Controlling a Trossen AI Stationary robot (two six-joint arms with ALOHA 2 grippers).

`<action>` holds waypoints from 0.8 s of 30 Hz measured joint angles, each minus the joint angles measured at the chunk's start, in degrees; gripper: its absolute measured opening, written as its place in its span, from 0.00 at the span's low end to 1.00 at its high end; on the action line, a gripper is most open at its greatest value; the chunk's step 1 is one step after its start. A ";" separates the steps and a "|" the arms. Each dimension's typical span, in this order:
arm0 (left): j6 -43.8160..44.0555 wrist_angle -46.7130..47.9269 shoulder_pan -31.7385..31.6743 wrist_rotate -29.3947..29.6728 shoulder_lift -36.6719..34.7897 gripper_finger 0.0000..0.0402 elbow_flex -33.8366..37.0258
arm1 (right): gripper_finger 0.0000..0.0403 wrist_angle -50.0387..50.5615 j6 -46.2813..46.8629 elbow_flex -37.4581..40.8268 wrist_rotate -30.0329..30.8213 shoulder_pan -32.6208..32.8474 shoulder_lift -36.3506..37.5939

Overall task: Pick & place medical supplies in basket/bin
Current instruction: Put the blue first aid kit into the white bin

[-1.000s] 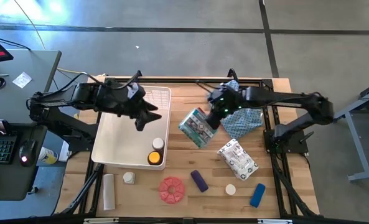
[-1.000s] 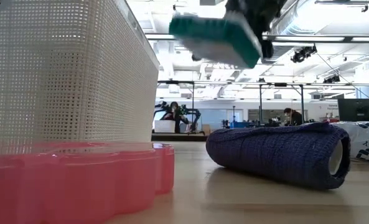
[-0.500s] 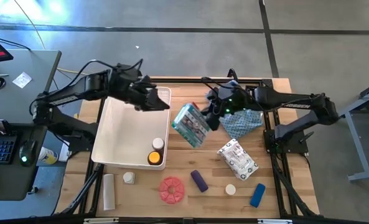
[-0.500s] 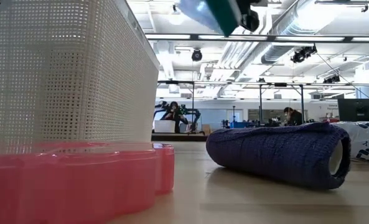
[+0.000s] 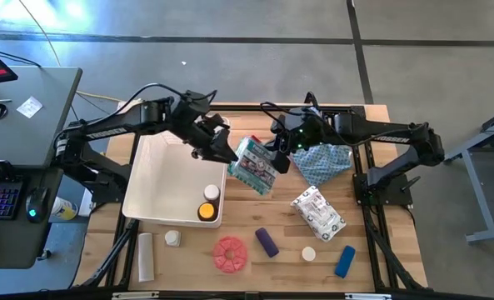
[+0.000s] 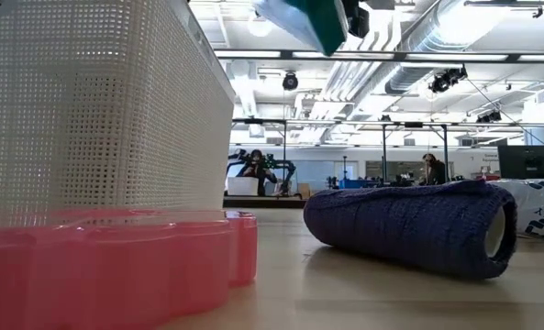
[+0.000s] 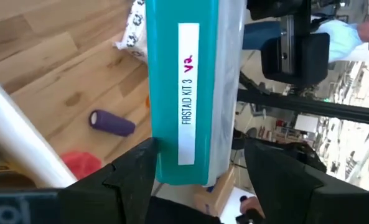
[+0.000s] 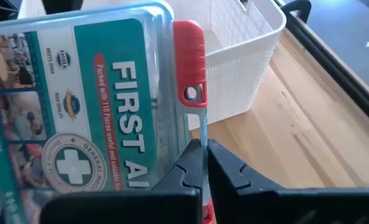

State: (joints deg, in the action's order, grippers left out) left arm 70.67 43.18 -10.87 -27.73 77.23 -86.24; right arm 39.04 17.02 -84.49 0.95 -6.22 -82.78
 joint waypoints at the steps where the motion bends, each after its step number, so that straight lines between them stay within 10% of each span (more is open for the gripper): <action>1: -0.32 0.06 0.00 -0.03 0.10 0.69 0.00 | 0.00 -0.26 -0.56 0.00 0.05 0.00 -0.05; 15: -4.69 0.14 -1.51 -0.63 1.44 0.98 -0.02 | 0.00 -0.14 -3.51 0.00 -3.82 -0.83 -0.07; 24: -4.21 -2.46 -0.69 -0.90 4.39 0.93 0.04 | 0.00 -0.36 -3.55 0.00 -4.95 -3.42 -0.07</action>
State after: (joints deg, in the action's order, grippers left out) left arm 66.45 40.72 -11.56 -28.63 81.62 -86.19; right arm 38.68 13.47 -84.49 -3.99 -9.64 -82.85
